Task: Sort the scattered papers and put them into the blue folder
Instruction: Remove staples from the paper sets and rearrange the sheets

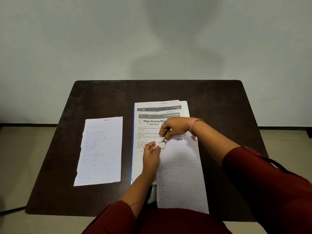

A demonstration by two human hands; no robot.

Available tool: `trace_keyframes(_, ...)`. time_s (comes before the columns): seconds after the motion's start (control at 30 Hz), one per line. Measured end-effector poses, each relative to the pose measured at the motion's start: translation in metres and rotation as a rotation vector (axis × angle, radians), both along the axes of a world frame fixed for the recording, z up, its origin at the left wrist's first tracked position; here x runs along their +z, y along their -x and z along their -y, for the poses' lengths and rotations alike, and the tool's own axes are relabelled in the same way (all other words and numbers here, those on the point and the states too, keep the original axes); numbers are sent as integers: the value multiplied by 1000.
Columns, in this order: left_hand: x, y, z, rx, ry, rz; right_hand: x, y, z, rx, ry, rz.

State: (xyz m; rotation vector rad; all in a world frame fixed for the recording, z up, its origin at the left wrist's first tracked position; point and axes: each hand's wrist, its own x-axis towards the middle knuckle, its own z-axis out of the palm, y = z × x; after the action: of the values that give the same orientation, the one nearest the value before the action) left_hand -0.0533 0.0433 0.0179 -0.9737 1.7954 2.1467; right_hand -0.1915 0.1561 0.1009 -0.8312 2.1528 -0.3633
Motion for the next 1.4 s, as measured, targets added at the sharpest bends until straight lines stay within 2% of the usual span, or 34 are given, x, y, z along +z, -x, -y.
trace_keyframes(0.13, 2, 1, 2, 35, -40, 31, -2, 4, 5, 13, 5, 28)
trace_keyframes(0.37, 7, 0, 3, -99, -32, -51, -8, 8, 5, 24, -1, 16)
trace_keyframes(0.7, 3, -2, 6, -134, 115, -95, -17, 5, 2, 67, 17, -46)
trace_keyframes(1.03, -1, 3, 5, -112, 129, -68, -18, -1, -5, 34, 46, -104)
trace_keyframes(1.2, 4, 1, 11, -142, -48, -63, -18, -3, -24, -103, 163, 26)
trace_keyframes(1.33, 4, -2, 13, -159, 0, -40, -18, -9, -47, -244, 256, 68)
trace_keyframes(1.4, 6, -3, 12, -142, 10, -45, -22, -18, -62, -386, 361, 44)
